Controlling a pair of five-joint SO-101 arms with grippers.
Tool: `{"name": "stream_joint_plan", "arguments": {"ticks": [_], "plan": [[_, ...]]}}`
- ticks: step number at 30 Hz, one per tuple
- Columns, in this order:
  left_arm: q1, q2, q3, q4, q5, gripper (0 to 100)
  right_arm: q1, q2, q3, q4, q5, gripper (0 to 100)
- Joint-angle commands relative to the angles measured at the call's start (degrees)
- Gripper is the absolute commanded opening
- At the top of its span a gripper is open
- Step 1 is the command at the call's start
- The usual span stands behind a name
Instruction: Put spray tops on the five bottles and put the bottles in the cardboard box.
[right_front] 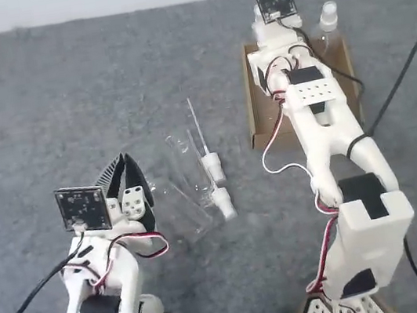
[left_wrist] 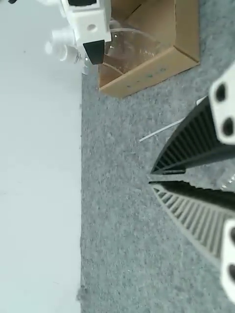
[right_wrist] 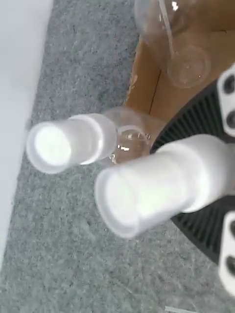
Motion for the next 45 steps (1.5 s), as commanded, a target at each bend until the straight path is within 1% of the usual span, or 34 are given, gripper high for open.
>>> {"name": "stream_joint_plan", "arguments": {"ticks": [1,4,8,13,28,40,43,45], "plan": [[-0.2,-1.1,-0.5,-1.7,0.3,1,1.1,-1.3,-2.1,-1.0,0.6,0.6],[-0.2,-1.1,-0.5,-1.7,0.3,1,1.1,-1.3,-2.0,-1.0,0.6,0.6],[-0.2,-1.1,-0.5,-1.7,0.3,1,1.1,-2.9,-1.5,-0.6,-2.6,0.6],[-0.2,-1.1,-0.5,-1.7,0.3,1,1.0,-5.8,0.3,-1.0,-2.5,0.6],[-0.2,-1.1,-0.5,-1.7,0.3,1,1.5,-5.8,0.4,-6.5,-2.7,0.6],[-0.2,-1.1,-0.5,-1.7,0.3,1,1.5,-6.4,0.2,-7.2,-3.0,0.6],[-0.2,-1.1,-0.5,-1.7,0.3,1,2.2,-6.2,0.8,-10.2,-3.3,0.6],[-0.2,-1.1,-0.5,-1.7,0.3,1,2.5,-5.8,1.8,-12.5,-5.1,0.6]]}}
